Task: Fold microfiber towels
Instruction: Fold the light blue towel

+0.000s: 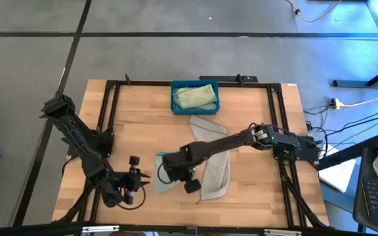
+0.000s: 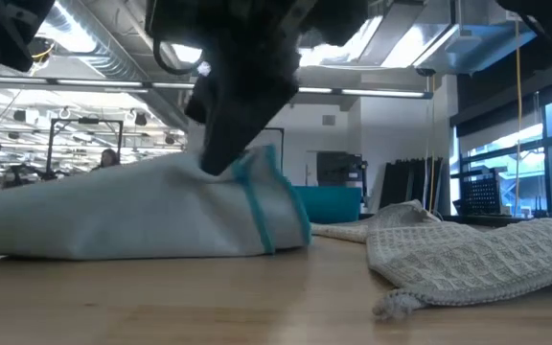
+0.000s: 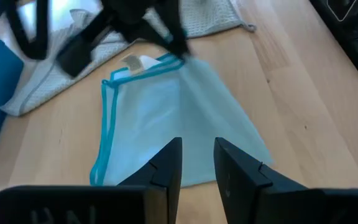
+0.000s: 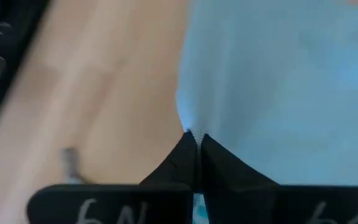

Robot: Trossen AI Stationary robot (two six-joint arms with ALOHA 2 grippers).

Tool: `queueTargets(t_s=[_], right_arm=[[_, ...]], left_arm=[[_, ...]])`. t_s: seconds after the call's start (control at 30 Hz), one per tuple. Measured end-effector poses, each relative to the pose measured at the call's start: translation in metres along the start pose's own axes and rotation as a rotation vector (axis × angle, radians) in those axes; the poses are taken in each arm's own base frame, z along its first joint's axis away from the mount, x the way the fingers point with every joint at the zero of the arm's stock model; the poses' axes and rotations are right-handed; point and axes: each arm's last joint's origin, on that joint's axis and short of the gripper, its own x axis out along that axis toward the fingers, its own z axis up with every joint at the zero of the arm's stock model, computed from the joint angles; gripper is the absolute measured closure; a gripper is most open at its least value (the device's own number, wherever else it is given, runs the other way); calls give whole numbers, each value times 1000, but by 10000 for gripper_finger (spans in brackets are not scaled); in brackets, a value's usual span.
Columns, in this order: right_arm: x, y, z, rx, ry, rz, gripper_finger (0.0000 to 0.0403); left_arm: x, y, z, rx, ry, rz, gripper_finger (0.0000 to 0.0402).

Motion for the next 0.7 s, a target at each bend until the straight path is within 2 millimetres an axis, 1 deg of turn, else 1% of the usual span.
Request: queueTargets(t_s=[0.07,0.13,0.23,0.4,0.47,0.57,0.7], right_arm=[[-4,-9,0,10,-4,-69,391],[-9,-23,-1,51,0,-161,396],[-15,-44,-11,114,53,-268,397],[-15,-71,-31,226,119,-282,387],[-13,-76,-35,237,128,-284,389],[-9,-79,-41,243,148,-278,394],[-12,-79,-39,234,137,-280,395]], left_arm=[[0,0,0,3,1,1,317],[0,0,0,6,4,3,317],[0,1,-1,9,8,5,317],[0,1,-1,13,11,6,317],[0,1,-2,18,15,10,317],[0,2,-3,30,23,23,317],[0,4,-4,47,22,58,317]])
